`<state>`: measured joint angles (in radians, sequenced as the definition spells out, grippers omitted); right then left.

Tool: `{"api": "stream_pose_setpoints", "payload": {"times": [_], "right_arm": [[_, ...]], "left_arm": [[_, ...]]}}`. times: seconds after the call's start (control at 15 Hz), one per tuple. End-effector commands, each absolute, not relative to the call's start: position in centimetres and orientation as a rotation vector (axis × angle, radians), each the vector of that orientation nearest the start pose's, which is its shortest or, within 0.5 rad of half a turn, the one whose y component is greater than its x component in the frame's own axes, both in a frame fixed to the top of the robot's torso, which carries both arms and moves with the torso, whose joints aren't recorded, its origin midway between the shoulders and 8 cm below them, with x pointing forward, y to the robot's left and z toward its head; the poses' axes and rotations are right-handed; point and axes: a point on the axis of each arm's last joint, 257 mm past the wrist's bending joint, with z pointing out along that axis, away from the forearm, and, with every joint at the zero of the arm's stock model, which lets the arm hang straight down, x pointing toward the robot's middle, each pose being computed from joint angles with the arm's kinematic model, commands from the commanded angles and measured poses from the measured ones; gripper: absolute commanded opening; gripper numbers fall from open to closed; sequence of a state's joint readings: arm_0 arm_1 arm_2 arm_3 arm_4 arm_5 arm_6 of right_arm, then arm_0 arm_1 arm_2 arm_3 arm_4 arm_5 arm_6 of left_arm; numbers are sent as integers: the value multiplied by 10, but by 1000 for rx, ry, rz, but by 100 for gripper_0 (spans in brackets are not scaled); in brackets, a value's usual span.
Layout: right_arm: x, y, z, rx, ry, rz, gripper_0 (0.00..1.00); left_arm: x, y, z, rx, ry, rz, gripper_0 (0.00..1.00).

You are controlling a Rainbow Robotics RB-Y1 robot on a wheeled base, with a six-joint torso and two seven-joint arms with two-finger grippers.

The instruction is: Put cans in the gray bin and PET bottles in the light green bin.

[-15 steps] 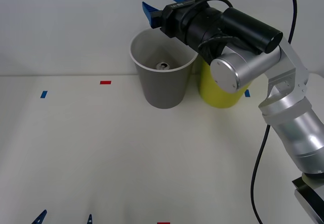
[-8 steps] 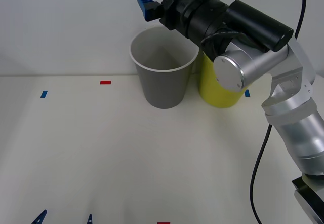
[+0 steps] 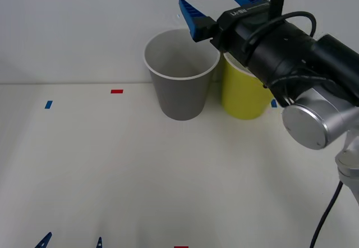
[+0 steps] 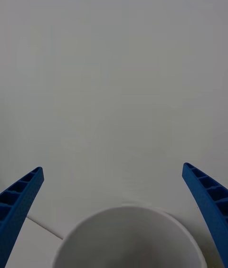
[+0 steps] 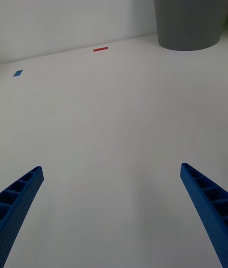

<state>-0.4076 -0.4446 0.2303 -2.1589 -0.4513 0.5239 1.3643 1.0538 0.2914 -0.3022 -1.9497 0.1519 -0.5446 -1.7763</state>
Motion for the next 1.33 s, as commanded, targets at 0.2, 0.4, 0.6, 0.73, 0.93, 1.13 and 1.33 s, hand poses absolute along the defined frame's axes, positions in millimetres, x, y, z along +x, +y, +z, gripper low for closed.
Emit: {"api": "stream_pose_setpoints", "payload": {"times": [0.2, 0.4, 0.6, 0.73, 0.93, 1.13, 1.33], "right_arm": [[444, -139, 72, -357, 1281, 367, 100], [415, -182, 52, -303, 1331, 275, 100], [402, -218, 14, -232, 1408, 165, 100], [396, -242, -15, -147, 1462, 110, 100], [390, -261, -34, -38, 1497, 88, 100], [389, -274, -47, 20, 1515, 38, 100], [395, -281, -61, 43, 1525, -32, 100]], "left_arm": [[209, 242, -303, 134, 1708, 99, 100], [209, 242, -303, 134, 1708, 99, 100], [209, 242, -303, 134, 1708, 99, 100], [209, 242, -303, 134, 1708, 99, 100], [209, 242, -303, 134, 1708, 99, 100], [209, 242, -303, 134, 1708, 99, 100], [209, 242, -303, 134, 1708, 99, 100]]}}
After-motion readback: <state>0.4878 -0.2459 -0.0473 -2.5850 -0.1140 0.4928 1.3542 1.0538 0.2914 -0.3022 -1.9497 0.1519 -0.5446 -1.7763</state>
